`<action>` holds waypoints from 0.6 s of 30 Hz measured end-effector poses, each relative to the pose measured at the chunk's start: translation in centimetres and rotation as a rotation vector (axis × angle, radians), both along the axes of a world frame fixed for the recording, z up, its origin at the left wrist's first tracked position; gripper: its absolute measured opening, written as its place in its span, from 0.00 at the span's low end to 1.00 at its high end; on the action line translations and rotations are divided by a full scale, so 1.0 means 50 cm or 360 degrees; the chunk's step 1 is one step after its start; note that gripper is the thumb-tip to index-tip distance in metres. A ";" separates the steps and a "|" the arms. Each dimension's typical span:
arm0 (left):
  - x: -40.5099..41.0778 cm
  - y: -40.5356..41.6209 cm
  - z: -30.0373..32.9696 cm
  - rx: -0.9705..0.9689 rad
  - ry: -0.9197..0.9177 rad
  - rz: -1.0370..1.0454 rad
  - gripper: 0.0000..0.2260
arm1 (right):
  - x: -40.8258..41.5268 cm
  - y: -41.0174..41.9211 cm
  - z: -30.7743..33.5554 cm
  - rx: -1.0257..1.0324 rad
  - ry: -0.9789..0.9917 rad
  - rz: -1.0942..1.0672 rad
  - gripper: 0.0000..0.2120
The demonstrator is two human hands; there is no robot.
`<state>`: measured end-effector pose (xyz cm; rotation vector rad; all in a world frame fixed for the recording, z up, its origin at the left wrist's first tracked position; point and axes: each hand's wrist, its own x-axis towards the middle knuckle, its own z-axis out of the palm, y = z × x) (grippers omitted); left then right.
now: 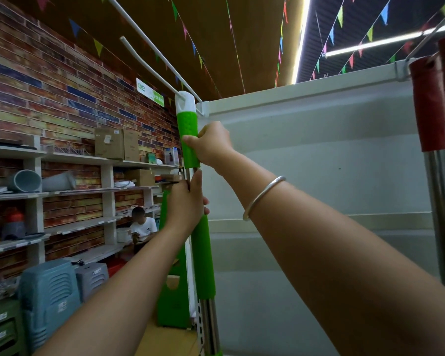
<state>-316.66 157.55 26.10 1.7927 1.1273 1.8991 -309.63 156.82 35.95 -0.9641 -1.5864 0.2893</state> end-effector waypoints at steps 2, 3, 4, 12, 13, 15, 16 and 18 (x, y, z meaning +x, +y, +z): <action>0.005 0.020 0.000 0.0001 0.0003 -0.0027 0.20 | 0.004 0.016 0.000 -0.0023 -0.0008 -0.0014 0.14; 0.007 0.030 0.001 -0.0008 0.0011 -0.0051 0.20 | 0.006 0.025 -0.001 -0.0035 -0.0013 -0.0021 0.13; 0.008 0.039 0.002 -0.0030 0.0014 -0.0078 0.20 | 0.009 0.033 -0.001 -0.0047 -0.0016 -0.0030 0.12; 0.017 0.082 0.003 -0.0050 0.0015 -0.0119 0.18 | 0.016 0.075 -0.004 -0.0039 -0.0041 -0.0121 0.11; 0.017 0.086 0.002 -0.0047 0.0027 -0.0117 0.19 | 0.015 0.078 -0.005 -0.0036 -0.0034 -0.0122 0.11; 0.017 0.090 0.001 -0.0041 0.0054 -0.0102 0.20 | 0.014 0.079 -0.006 -0.0037 -0.0012 -0.0127 0.11; 0.017 0.091 0.001 -0.0041 0.0067 -0.0086 0.21 | 0.014 0.079 -0.008 -0.0037 -0.0005 -0.0136 0.11; 0.018 0.093 0.001 -0.0037 0.0106 -0.0038 0.22 | 0.013 0.078 -0.011 -0.0036 -0.0006 -0.0159 0.11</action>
